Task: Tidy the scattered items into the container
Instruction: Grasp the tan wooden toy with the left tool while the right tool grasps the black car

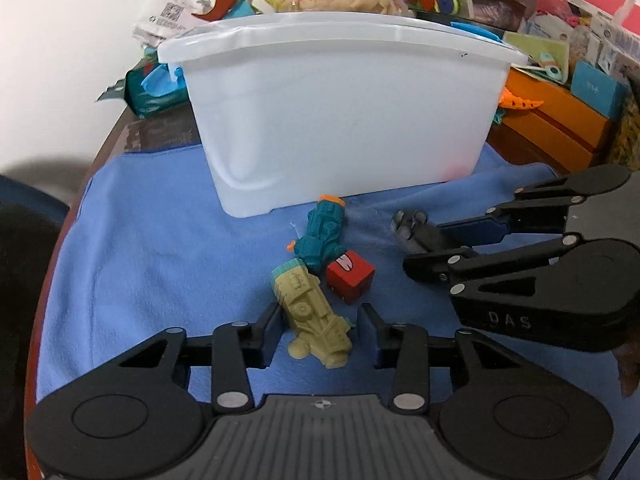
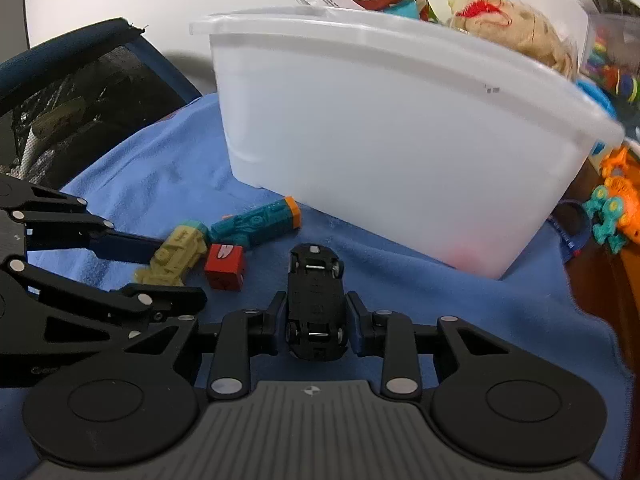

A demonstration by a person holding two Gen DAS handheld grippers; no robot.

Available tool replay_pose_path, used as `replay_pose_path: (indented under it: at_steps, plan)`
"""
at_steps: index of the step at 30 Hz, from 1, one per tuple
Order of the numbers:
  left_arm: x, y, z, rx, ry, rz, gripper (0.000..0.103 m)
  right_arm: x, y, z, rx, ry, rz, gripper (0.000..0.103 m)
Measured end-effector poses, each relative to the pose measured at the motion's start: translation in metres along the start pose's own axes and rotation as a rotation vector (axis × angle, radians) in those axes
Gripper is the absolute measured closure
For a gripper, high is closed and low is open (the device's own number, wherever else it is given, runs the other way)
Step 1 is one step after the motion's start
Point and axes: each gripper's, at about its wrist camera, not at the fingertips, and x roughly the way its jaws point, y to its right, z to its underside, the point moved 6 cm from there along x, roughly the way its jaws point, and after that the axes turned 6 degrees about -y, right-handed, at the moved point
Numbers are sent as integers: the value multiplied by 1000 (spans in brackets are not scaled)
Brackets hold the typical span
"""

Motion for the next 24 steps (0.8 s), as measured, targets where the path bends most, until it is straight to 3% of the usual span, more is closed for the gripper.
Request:
replay_pose_path:
  at_steps: [3,7,14,18,24]
  plan:
    - [-12,4,-3,17,-7,19,61,-21,3,-4,29,31,-19,70]
    - [-48,8,-23,19,41,31,61,-60,9,-17,59,99,-34,70]
    - [-115,7,-95,-3,253,36,61,-122,35,-62,127,254,0,70]
    - [-107,7,-140,13,306,-12,61,-117,58,-91,148,288,57,69]
    - [-57,7,-181,42,252,-84,61,-84,90,-123,205,266,109,69]
